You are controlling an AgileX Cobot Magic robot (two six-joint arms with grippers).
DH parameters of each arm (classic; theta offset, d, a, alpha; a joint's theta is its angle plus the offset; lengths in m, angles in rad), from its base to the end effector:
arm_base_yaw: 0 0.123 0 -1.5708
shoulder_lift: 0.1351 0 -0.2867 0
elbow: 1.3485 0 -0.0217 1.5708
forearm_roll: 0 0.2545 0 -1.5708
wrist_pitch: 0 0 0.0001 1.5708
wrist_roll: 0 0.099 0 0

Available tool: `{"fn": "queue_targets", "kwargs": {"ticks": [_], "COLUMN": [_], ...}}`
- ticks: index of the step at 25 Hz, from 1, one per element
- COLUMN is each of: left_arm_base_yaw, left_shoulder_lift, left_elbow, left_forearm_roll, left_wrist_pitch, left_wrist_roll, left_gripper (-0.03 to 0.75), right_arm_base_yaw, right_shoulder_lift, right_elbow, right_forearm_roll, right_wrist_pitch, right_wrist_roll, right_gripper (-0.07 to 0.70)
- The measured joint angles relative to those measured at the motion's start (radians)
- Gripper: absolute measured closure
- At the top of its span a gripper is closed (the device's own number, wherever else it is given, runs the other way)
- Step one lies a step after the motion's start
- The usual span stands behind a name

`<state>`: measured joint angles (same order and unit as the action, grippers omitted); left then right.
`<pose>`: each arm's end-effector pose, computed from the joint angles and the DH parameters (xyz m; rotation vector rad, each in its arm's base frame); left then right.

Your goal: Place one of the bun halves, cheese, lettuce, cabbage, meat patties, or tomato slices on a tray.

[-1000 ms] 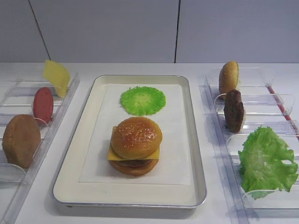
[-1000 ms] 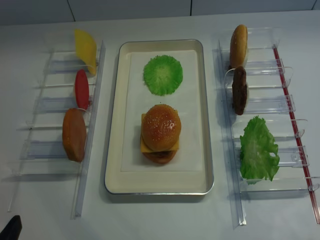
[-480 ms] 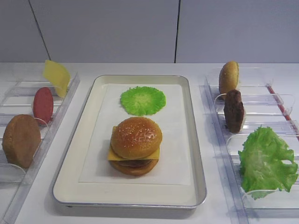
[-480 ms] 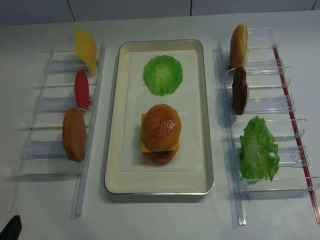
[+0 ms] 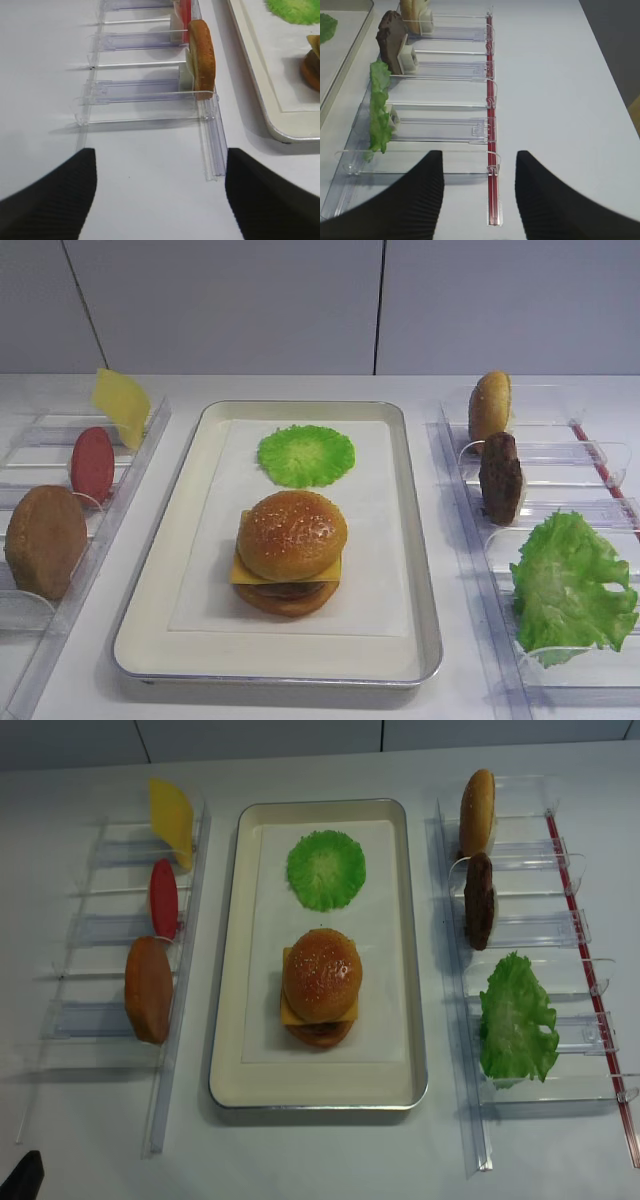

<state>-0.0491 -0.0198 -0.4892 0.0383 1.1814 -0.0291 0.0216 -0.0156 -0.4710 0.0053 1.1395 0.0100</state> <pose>-0.0038 0.0037 0.2621 0.0167 2.1553 0.0013 0.0008 0.0005 0.2604 -0.0129 2.1366 0.0250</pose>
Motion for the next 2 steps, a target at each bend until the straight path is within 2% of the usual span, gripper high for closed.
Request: {"fn": "queue_targets", "kwargs": {"ticks": [2], "left_arm_base_yaw": [0.000], "left_shoulder_lift": [0.000], "left_elbow": [0.000], "left_forearm_roll": [0.000], "left_wrist_pitch": [0.000], "left_wrist_roll": [0.000], "left_gripper": [0.223], "right_arm_base_yaw": [0.000], "right_shoulder_lift": [0.000], "right_elbow": [0.000], "right_forearm_roll": [0.000], "right_wrist_pitch": [0.000], "right_wrist_roll": [0.000], "right_gripper": [0.274]}}
